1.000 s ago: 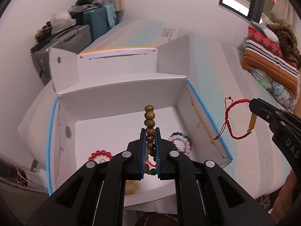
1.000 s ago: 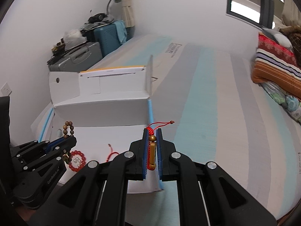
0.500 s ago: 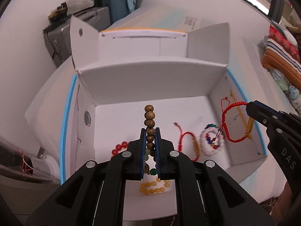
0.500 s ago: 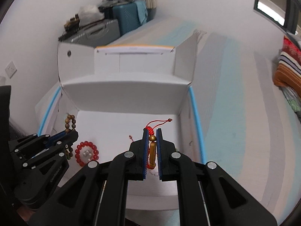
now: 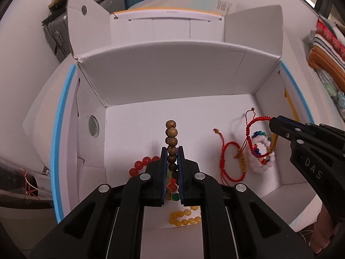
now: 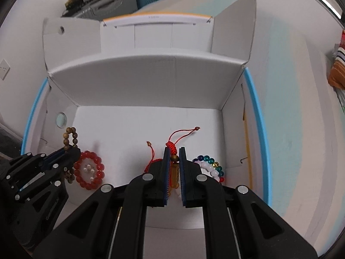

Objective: Organize jewelry

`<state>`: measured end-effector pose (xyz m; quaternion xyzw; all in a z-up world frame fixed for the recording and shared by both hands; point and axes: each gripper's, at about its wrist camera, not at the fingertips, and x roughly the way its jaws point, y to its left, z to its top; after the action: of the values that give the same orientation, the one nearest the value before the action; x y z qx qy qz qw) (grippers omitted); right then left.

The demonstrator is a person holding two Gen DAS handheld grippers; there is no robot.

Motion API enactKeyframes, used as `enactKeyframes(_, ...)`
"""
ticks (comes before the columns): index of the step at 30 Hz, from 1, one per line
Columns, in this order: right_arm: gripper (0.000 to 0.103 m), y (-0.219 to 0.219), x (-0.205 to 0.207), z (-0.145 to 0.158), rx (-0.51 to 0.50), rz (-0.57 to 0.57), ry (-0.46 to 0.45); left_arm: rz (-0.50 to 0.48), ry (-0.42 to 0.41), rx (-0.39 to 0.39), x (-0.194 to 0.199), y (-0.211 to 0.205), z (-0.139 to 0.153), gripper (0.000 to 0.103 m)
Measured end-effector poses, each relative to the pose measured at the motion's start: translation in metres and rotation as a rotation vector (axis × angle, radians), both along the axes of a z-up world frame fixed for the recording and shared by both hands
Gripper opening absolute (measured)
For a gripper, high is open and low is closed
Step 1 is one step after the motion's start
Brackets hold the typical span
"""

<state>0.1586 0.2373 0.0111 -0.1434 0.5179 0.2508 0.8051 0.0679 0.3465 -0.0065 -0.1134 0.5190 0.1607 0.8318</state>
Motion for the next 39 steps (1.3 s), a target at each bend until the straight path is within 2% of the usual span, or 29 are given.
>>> enactKeyframes(9, 0.007, 0.003, 0.002, -0.021, -0.015, -0.005, 0.04, 0.008, 0.031, -0.019, 0.003, 0.007, -0.015, 0.009)
enactKeyframes(16, 0.01, 0.001, 0.0, -0.023, 0.016, -0.006, 0.053, 0.031, 0.022, 0.005, 0.0, 0.007, -0.016, 0.011)
enactKeyframes(17, 0.01, 0.0, 0.0, -0.022, 0.018, -0.009, 0.057, 0.032, 0.018, 0.01, -0.001, 0.007, -0.014, 0.012)
enactKeyframes(19, 0.01, 0.0, -0.001, -0.021, 0.023, -0.002, 0.057, 0.037, 0.008, 0.012, -0.004, 0.007, -0.012, 0.026)
enactKeyframes(20, 0.011, 0.0, -0.002, -0.02, 0.023, -0.001, 0.054, 0.042, -0.001, 0.015, -0.007, 0.007, -0.009, 0.029)
enactKeyframes(21, 0.02, -0.001, -0.003, -0.019, 0.028, 0.002, 0.053, 0.046, -0.007, 0.021, -0.01, 0.007, -0.007, 0.032)
enactKeyframes(22, 0.034, -0.002, -0.004, -0.016, 0.036, 0.003, 0.048, 0.051, -0.009, 0.032, -0.012, 0.007, -0.005, 0.035)
enactKeyframes(23, 0.039, -0.002, -0.005, -0.014, 0.043, 0.001, 0.039, 0.054, -0.014, 0.035, -0.012, 0.008, -0.004, 0.036)
enactKeyframes(26, 0.044, -0.003, -0.007, -0.01, 0.052, 0.003, 0.025, 0.064, -0.036, 0.041, -0.019, 0.01, 0.004, 0.05)
enactKeyframes(27, 0.05, -0.003, -0.008, -0.009, 0.058, 0.002, 0.025, 0.065, -0.041, 0.045, -0.021, 0.01, 0.006, 0.055)
enactKeyframes(29, 0.056, -0.007, -0.011, -0.004, 0.076, -0.001, 0.01, 0.069, -0.061, 0.059, -0.028, 0.008, 0.013, 0.06)
enactKeyframes(31, 0.065, -0.012, -0.017, 0.003, 0.094, -0.008, -0.01, 0.07, -0.084, 0.067, -0.035, 0.005, 0.021, 0.07)
enactKeyframes(33, 0.07, -0.017, -0.021, 0.01, 0.117, -0.013, -0.028, 0.077, -0.111, 0.078, -0.043, 0.003, 0.029, 0.073)
enactKeyframes(36, 0.078, -0.032, -0.031, 0.024, 0.152, -0.021, -0.07, 0.086, -0.152, 0.099, -0.058, -0.003, 0.042, 0.085)
enactKeyframes(39, 0.086, -0.042, -0.042, 0.036, 0.171, -0.025, -0.113, 0.094, -0.201, 0.113, -0.071, -0.01, 0.053, 0.091)
